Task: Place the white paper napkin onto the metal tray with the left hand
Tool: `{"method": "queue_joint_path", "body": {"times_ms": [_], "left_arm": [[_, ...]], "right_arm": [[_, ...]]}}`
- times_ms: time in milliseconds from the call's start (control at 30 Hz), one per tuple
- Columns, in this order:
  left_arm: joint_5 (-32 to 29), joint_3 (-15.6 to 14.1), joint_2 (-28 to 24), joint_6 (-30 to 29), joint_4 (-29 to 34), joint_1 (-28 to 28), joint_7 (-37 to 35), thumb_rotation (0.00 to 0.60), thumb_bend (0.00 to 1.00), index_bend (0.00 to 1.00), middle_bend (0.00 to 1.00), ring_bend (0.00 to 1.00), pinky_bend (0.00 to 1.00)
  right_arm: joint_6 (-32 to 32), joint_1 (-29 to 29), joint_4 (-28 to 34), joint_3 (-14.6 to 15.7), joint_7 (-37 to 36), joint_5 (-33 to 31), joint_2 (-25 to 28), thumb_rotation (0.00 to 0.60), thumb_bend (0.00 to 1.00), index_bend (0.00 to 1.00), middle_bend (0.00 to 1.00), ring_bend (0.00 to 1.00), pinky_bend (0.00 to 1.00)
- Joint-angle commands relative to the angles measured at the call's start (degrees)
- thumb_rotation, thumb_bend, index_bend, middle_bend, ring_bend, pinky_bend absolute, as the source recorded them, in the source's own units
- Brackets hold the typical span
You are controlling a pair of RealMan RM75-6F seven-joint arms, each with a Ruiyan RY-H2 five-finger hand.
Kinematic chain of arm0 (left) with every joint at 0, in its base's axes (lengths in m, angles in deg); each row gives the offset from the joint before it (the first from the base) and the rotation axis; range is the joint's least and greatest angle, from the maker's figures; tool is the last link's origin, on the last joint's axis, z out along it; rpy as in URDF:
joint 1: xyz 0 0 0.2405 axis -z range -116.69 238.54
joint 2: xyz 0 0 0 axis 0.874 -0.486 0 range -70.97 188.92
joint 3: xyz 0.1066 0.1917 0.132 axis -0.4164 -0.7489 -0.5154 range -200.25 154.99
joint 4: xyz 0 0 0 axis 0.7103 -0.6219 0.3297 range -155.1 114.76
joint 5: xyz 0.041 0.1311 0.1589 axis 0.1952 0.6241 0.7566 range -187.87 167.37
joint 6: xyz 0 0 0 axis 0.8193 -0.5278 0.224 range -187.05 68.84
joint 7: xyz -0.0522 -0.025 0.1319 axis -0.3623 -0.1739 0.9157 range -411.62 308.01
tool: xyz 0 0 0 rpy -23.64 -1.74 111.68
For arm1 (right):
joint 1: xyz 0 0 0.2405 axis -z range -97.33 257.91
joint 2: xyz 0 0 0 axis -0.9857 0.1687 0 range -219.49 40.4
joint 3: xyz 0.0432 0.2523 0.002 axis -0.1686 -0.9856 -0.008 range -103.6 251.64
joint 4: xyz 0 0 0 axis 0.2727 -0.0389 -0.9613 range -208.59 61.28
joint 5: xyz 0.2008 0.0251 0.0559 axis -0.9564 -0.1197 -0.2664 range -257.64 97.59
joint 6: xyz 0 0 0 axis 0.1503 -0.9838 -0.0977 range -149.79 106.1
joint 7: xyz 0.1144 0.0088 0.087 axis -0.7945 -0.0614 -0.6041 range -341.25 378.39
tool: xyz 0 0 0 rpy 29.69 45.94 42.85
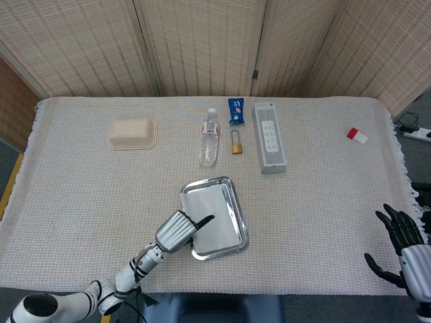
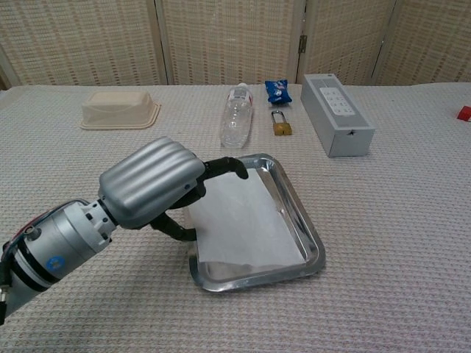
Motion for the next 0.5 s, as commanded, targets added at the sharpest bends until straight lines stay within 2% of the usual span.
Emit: {"method": "queue_joint_path", "body": {"times_ms": [33, 333, 500], "left_arm": [[-0.93, 1.51, -6.39, 4.52, 10.47, 1.64, 8.0, 0.6, 0.08, 0.26, 1.0, 1.0, 1.0], [-5.75, 3.03, -13.63, 11.51, 23.35, 1.59, 18.63, 0.6, 0.05, 0.24, 1.0, 1.0, 1.0], [-6.49, 2.28, -14.76, 11.82, 24.88, 0.29, 20.92, 0.6, 0.05, 0.23, 1.0, 1.0, 1.0]], "right_arm": [[0.12, -0.05, 0.12, 0.15, 0.4, 0.33, -0.13, 0.6, 0.37, 0.0, 0.0, 0.0, 0.0], [-0.01, 0.06, 0.05, 0.19, 0.8, 0.36, -0.27, 0.6, 0.37, 0.0, 0.0, 0.0, 0.0], [0.01, 0.08, 0.09, 0.3, 1.1, 0.55, -0.39, 0.6, 0.37, 0.0, 0.0, 0.0, 0.0]]}}
